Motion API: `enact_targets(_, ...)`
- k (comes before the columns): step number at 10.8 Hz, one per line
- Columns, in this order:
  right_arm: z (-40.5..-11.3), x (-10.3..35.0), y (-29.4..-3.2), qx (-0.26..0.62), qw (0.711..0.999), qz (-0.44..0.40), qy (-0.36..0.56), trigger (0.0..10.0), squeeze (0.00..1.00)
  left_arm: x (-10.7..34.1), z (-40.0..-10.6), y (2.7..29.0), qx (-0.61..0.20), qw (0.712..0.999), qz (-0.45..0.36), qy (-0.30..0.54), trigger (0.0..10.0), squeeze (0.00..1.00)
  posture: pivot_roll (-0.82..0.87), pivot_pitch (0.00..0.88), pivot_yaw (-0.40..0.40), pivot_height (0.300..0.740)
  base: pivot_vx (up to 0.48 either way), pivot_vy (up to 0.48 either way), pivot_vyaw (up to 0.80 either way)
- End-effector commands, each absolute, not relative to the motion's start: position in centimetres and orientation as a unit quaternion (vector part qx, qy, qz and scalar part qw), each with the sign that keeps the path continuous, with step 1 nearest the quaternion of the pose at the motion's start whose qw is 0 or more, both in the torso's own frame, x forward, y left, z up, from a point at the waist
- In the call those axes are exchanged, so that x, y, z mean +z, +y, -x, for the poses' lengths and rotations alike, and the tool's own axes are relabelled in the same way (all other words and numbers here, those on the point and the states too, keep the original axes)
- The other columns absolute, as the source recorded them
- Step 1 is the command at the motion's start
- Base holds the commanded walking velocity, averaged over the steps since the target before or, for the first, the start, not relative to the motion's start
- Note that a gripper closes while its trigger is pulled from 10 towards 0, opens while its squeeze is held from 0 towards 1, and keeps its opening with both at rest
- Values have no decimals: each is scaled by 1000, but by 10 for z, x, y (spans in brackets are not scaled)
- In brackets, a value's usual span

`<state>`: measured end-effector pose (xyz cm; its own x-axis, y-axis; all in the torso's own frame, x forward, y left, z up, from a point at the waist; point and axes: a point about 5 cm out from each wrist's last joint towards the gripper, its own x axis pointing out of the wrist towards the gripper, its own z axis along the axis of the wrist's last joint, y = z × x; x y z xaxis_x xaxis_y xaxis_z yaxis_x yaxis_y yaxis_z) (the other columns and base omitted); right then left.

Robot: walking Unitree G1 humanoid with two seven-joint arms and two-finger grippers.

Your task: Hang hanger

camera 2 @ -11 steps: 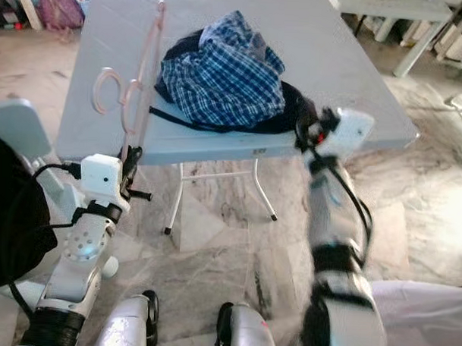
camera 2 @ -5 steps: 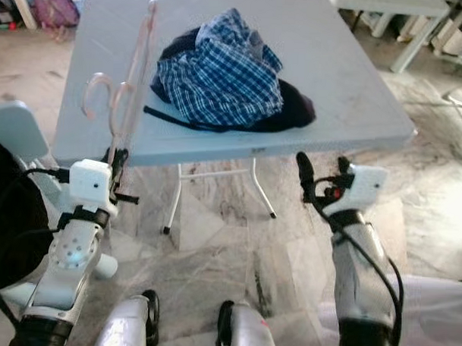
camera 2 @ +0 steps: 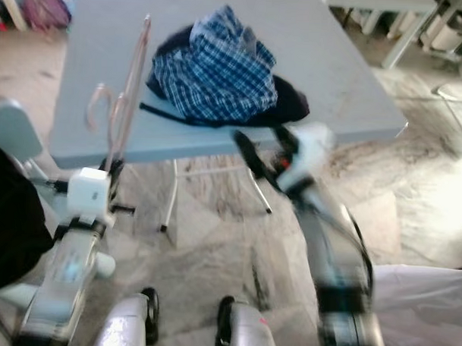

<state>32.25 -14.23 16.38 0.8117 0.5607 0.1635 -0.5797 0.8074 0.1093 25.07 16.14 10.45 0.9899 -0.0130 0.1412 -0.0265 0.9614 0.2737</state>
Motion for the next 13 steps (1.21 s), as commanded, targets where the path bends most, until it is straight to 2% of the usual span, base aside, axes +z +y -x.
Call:
enact_targets(1,-334,157,-134,329,942,-60,-38,10000,1000,107,-238,164,29,985,-156,-73,10000,0,104,300,-95,740,0,0,0)
enact_targets(3,-345,165,-129,310,948,-41,-55,10000,1000,109,-229,166,41,984,-156,-71,10000,0,143,301,-111,740,0,0,253)
enact_targets(6,-348,164,-128,253,961,-64,-87,10000,1000,119,-234,163,26,982,-167,-84,10000,0,144,304,-94,740,0,0,800)
enact_targets(8,-343,163,-140,191,973,-68,-107,10000,1000,130,-243,163,17,977,-185,-107,10000,0,138,295,-74,740,0,0,788)
enact_targets(10,-337,154,-154,152,981,-53,-105,10000,1000,121,-244,169,23,979,-180,-89,10000,0,122,255,-75,740,0,0,772)
enact_targets(11,-335,150,-158,142,983,-47,-106,10000,1000,118,-246,170,20,980,-177,-83,10000,0,108,228,-72,740,0,0,756)
enact_targets(12,-323,140,-173,92,989,-50,-106,10000,1000,110,-248,174,17,983,-171,-70,10000,0,96,177,-67,740,0,0,0)
enact_targets(13,-315,131,-182,64,992,-45,-98,10000,796,106,-250,176,14,983,-169,-63,10000,0,90,142,-58,740,0,0,0)
